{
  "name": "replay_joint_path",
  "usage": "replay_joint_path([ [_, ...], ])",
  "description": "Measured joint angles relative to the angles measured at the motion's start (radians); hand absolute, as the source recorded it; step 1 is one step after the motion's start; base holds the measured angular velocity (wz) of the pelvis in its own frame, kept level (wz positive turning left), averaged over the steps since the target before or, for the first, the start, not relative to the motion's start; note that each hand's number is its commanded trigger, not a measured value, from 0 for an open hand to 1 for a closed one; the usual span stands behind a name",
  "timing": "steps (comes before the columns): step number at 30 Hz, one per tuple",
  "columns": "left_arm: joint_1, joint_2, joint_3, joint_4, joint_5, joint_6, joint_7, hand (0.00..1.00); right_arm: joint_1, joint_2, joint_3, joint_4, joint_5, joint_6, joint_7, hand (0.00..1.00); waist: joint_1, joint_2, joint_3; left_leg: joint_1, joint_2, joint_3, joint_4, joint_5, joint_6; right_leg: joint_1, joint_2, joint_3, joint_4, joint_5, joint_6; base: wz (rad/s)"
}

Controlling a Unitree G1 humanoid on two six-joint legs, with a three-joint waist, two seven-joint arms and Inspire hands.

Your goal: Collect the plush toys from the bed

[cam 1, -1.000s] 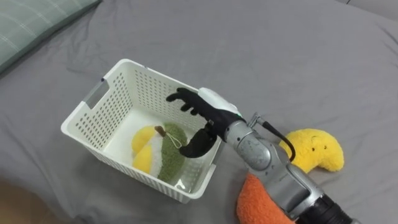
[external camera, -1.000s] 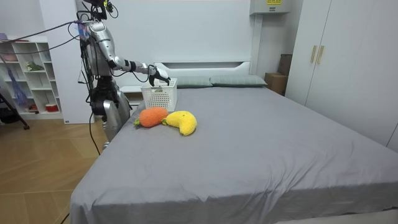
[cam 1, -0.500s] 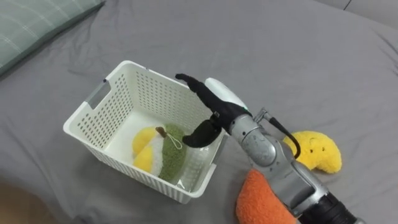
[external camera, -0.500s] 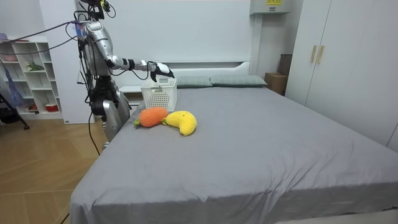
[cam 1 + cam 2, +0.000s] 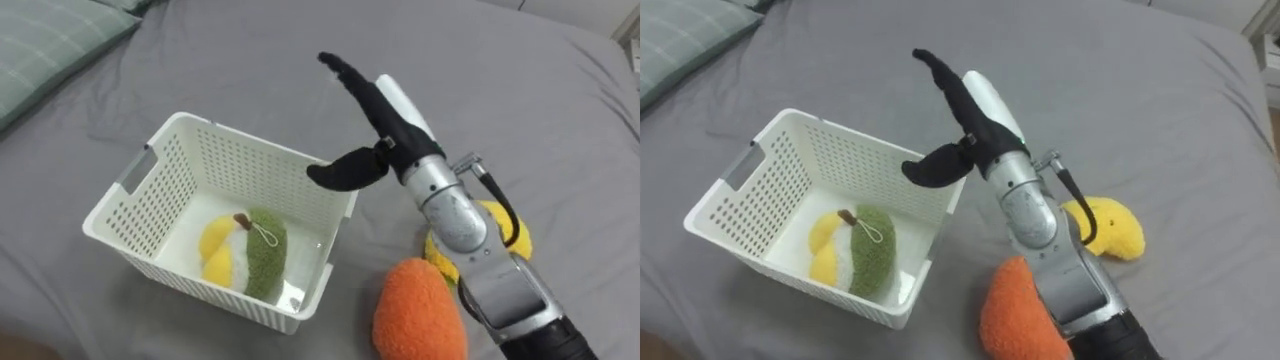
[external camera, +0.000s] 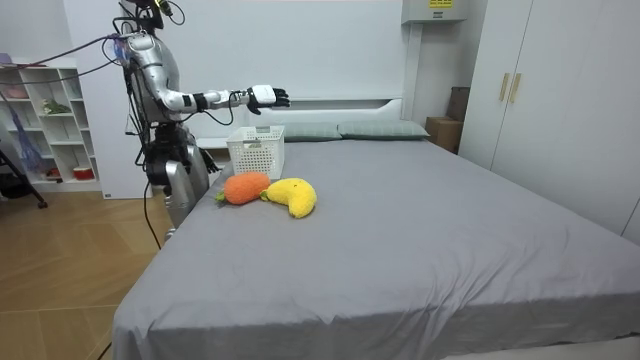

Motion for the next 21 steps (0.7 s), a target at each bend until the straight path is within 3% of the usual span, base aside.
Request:
replay_joint_path([
  [1,0.002,-0.002,0.001,0.000,-0.004,0.000,0.001,0.00,0.018,-0.001,-0.019,0.000,0.000,-0.001,-0.014,0.00,-0.007,0.009,-0.0066,0.006,0.001,0.009,-0.004,0.000,0.000,0.001,0.001,0.011,0.001,0.000,0.000,-0.26],
  [2,0.002,-0.002,0.002,0.000,-0.005,-0.001,0.002,0.00,0.026,-0.003,-0.029,0.001,0.000,-0.001,-0.021,0.00,-0.010,0.012,-0.0071,0.011,0.002,0.013,-0.005,0.000,0.000,0.002,0.002,0.018,0.002,0.000,0.000,-0.22],
  [7,-0.006,-0.013,0.021,0.000,-0.006,-0.009,0.005,0.00,0.076,-0.040,-0.083,0.025,0.059,-0.002,-0.080,0.00,-0.038,0.017,-0.0065,0.040,0.007,0.040,-0.015,-0.002,-0.002,0.014,0.008,0.048,0.004,0.000,-0.001,-0.18],
  [12,-0.009,-0.028,0.023,0.000,-0.008,-0.013,0.004,0.00,0.081,-0.042,-0.123,0.047,0.099,-0.002,-0.089,0.00,-0.079,0.016,-0.0028,0.050,0.009,0.062,-0.021,-0.004,-0.001,0.012,0.010,0.070,0.005,0.001,-0.001,-0.13],
  [21,0.003,-0.029,0.057,0.003,-0.011,-0.009,0.003,0.00,0.081,-0.043,-0.210,0.133,0.097,-0.002,-0.109,0.00,-0.103,0.014,-0.0007,0.054,0.018,0.093,-0.025,-0.013,-0.004,0.002,0.021,0.110,0.002,0.002,0.000,-0.11],
])
